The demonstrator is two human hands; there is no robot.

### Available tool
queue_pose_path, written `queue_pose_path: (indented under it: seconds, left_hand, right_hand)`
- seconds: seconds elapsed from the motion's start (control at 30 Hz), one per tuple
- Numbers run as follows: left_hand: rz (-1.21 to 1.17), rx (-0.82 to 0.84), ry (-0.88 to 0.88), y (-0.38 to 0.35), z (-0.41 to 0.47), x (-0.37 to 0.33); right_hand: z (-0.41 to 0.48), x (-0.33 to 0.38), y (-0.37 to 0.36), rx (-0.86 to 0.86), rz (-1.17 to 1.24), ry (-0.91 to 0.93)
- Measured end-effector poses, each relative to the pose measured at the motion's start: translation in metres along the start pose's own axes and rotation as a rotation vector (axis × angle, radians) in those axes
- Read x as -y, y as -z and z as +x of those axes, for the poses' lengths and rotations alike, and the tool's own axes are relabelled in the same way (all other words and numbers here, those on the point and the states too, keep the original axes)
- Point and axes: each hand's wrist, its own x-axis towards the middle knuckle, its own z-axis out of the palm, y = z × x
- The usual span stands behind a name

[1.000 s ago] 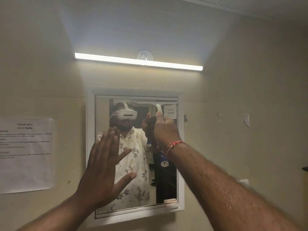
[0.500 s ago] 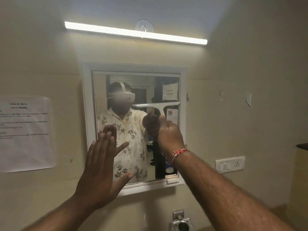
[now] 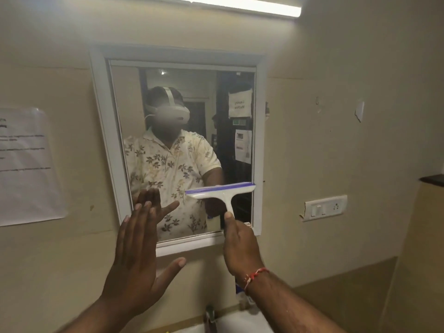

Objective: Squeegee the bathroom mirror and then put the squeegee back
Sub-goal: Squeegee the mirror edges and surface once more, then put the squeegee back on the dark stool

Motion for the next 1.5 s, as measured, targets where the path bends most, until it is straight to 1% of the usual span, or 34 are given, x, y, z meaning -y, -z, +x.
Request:
queue_pose_path:
  seconds: [0.17,0.33,0.43,0.6,0.9,1.0,1.13,1.23,1.3,1.4,1.47,1.5]
  left_hand:
    - [0.022,0.042,0.005,-0.006,-0.019,-0.001]
    - [0.043,0.076,0.025,-0.011,-0.033,-0.005]
    - [0.049,0.102,0.045,-0.012,-0.043,-0.008]
    - [0.059,0.118,0.064,-0.014,-0.056,-0.011]
    - [0.076,0.126,0.085,-0.018,-0.066,-0.017]
    - [0.073,0.122,0.097,-0.019,-0.067,-0.021]
    - [0.071,0.124,0.130,-0.021,-0.072,-0.023]
    - [0.074,0.138,0.166,-0.023,-0.082,-0.026]
    - [0.075,0.143,0.174,-0.023,-0.091,-0.029]
    - [0.105,0.143,0.202,-0.022,-0.108,-0.031]
    - [0.120,0.140,0.238,-0.016,-0.123,-0.029]
    - [0.130,0.151,0.268,-0.010,-0.135,-0.028]
  right_hand:
    - [-0.016,-0.032,-0.006,-0.003,0.046,-0.048]
    - [-0.024,-0.052,-0.006,0.006,-0.023,-0.090]
    - [-0.027,-0.063,-0.010,0.009,-0.017,-0.098]
    - [-0.029,-0.073,-0.013,0.006,0.011,-0.109]
    - [-0.038,-0.077,-0.010,0.055,0.033,-0.160]
    - [-0.041,-0.079,-0.006,0.070,0.011,-0.140]
    - [-0.052,-0.088,-0.003,0.079,-0.039,-0.038]
    - [-0.061,-0.108,-0.008,0.101,-0.052,-0.021]
    - [-0.063,-0.117,-0.009,0.106,-0.048,-0.044]
    - [-0.071,-0.132,-0.004,0.148,-0.042,-0.080]
    - [-0.084,-0.145,0.009,0.240,-0.097,-0.090]
    - [-0.093,-0.152,0.015,0.315,-0.134,-0.119]
